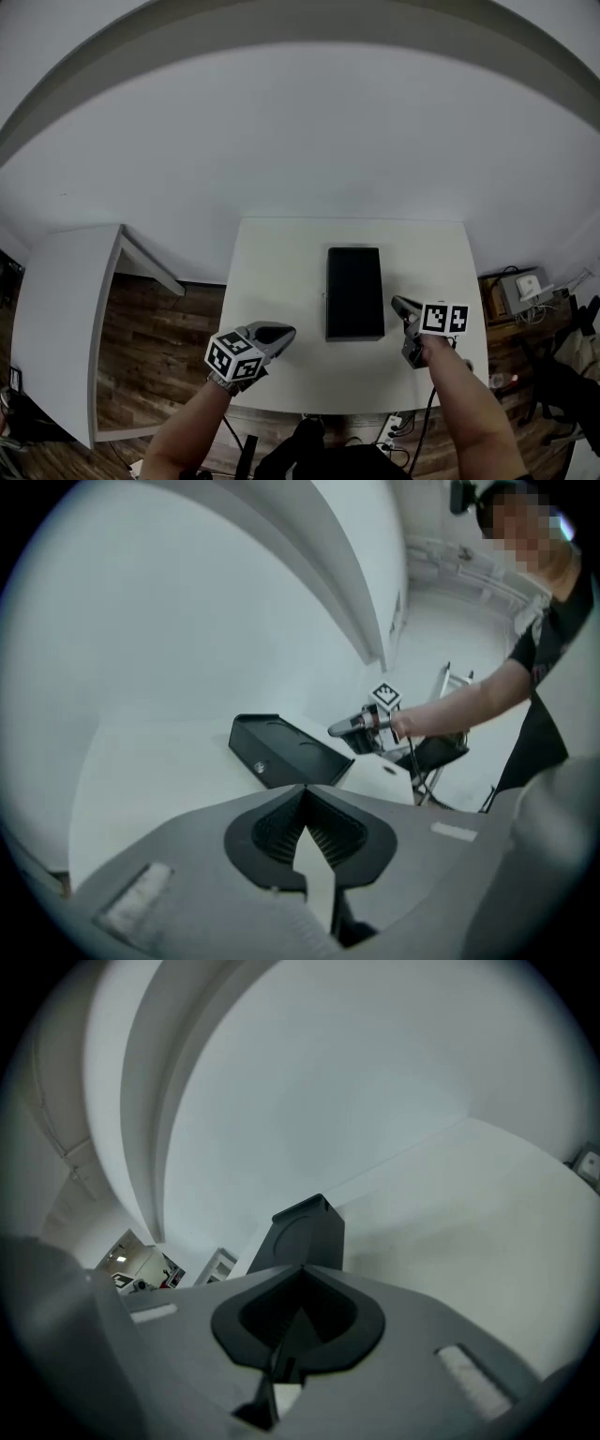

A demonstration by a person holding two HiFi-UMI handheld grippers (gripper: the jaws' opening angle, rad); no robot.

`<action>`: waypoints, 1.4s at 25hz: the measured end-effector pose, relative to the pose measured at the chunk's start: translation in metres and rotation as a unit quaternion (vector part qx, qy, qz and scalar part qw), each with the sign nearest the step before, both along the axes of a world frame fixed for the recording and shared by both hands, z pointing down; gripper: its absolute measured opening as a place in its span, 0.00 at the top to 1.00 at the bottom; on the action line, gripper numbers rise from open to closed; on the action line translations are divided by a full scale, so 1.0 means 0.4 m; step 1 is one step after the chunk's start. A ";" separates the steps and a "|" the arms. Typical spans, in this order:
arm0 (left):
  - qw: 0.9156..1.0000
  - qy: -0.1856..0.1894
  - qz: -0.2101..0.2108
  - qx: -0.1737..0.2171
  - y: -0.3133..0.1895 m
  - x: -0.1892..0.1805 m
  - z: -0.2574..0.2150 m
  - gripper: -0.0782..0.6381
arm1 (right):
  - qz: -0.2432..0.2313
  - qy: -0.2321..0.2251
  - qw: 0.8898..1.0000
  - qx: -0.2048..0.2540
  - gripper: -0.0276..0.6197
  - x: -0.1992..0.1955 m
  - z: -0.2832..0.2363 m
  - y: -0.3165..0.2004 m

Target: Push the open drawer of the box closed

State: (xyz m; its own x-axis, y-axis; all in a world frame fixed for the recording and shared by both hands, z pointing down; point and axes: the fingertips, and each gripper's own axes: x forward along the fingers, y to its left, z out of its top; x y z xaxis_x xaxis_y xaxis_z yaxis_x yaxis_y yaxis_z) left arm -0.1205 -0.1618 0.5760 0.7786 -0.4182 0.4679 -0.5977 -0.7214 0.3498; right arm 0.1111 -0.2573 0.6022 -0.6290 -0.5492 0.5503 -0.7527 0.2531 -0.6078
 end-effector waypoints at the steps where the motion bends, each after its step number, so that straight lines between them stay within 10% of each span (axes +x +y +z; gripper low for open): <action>1: 0.999 0.028 -0.017 -0.008 0.025 0.010 -0.020 0.89 | -0.010 -0.005 1.000 0.004 0.96 0.002 -0.012 0.020; 13: 0.971 0.201 -0.108 -0.065 0.442 0.240 -0.149 0.89 | -0.141 -0.132 0.980 0.053 0.95 0.026 -0.193 0.449; 23: 0.935 0.289 -0.159 -0.127 0.712 0.356 -0.160 0.89 | -0.105 -0.293 0.950 0.029 0.95 0.093 -0.288 0.781; 35: 0.931 0.306 -0.153 -0.123 0.830 0.343 -0.209 0.89 | -0.110 -0.317 0.942 0.020 0.95 0.076 -0.333 1.005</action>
